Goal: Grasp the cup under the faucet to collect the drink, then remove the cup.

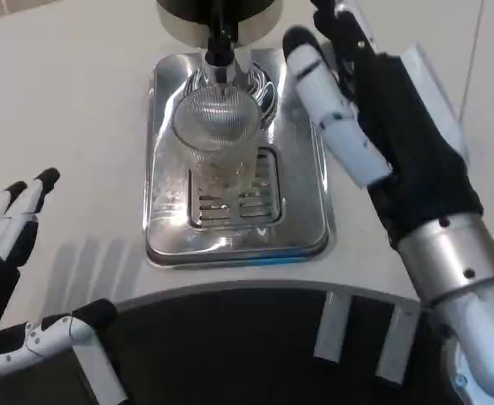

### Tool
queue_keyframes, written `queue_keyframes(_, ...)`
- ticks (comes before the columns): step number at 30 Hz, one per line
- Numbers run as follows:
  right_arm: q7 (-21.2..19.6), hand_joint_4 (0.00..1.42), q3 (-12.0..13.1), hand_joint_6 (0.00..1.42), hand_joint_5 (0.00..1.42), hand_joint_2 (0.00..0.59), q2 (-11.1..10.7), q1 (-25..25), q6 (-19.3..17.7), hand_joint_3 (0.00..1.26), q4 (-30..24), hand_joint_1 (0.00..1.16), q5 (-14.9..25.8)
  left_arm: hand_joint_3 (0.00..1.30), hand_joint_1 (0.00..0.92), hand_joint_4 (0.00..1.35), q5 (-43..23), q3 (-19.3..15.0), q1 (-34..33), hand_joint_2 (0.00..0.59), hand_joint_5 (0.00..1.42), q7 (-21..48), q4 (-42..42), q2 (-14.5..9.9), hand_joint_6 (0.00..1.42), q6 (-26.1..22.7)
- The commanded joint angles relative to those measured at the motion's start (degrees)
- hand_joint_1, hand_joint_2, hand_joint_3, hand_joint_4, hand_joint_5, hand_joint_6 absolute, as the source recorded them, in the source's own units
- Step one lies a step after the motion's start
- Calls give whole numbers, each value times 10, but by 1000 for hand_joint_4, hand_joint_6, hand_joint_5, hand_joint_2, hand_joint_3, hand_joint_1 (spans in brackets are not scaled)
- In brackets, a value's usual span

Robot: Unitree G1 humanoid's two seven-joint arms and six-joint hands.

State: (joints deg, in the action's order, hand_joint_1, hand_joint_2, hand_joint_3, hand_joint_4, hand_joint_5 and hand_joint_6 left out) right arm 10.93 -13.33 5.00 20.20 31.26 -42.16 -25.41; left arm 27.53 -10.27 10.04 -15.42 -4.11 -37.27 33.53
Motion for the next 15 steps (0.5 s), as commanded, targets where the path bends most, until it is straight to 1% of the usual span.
queue_keyframes(1,-18,0,10,0,0,517,19,36,-14,0,38,98,38,0,0,0,-3,-8,16,95,0,13,7,2,0,8)
queue_keyframes(5,-27,0,5,0,0,517,10,60,-27,0,68,94,54,0,0,0,-4,-11,24,97,0,19,13,5,0,8)
queue_keyframes(9,-28,0,1,0,0,518,10,75,-37,0,89,89,69,0,0,0,-6,-13,23,99,0,22,14,7,0,6)
queue_keyframes(12,-26,0,-15,0,0,520,11,81,-46,0,97,82,77,0,0,0,-6,-14,18,100,0,23,12,8,0,4)
queue_keyframes(15,-25,0,-32,0,0,521,13,80,-46,0,95,76,80,0,0,0,-6,-14,16,101,0,25,9,9,0,2)
